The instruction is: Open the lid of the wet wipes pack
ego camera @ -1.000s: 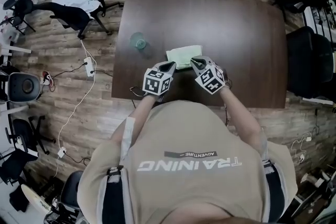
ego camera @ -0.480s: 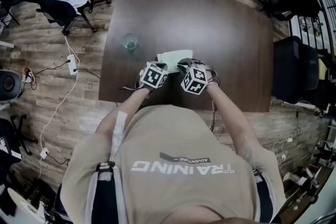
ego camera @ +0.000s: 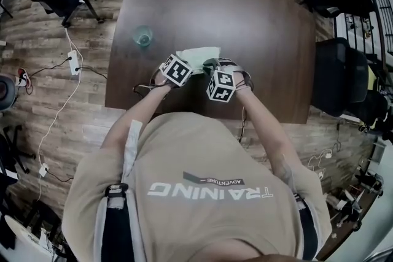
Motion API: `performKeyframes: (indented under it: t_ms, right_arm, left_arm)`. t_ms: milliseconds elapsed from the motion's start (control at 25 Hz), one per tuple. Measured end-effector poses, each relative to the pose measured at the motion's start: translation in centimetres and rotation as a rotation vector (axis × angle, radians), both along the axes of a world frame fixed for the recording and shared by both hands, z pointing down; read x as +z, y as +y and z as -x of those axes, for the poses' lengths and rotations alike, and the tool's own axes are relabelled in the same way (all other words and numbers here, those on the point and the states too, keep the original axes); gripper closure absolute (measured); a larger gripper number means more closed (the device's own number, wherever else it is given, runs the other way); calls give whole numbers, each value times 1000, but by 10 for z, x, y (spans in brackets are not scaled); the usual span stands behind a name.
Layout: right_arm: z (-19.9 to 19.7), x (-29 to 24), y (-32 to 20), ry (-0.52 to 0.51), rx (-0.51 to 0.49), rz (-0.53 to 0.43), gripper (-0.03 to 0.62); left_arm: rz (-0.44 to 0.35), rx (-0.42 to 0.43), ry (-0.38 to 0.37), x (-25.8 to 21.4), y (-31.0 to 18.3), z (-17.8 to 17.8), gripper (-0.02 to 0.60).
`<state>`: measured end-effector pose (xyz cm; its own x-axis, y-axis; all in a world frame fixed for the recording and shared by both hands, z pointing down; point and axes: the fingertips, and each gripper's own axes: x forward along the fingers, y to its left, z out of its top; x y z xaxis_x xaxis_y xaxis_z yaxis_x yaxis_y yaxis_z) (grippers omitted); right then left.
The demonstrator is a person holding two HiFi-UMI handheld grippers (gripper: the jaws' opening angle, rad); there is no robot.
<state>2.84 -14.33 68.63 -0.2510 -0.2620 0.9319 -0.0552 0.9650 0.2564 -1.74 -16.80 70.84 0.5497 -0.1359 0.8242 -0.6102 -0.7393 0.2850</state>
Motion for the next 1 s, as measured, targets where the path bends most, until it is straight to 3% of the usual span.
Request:
performKeyframes:
  t_ms: [40,160,760,1000]
  right_arm:
    - [0,1,2,1,-6,9,578]
    - [2,6,5,45,-64,14,473]
    - [9,11,-3,145,-180,-82,473]
    - [12,4,-6,109,-135,-31,473]
  left_arm:
    - [-2,7,-5,0,0,0,572]
    - [-8,10,-5,-1,0,-1,572]
    - [-9,58,-11,1,-1,1,572]
    - [-104,146,-99,3,0,3,572]
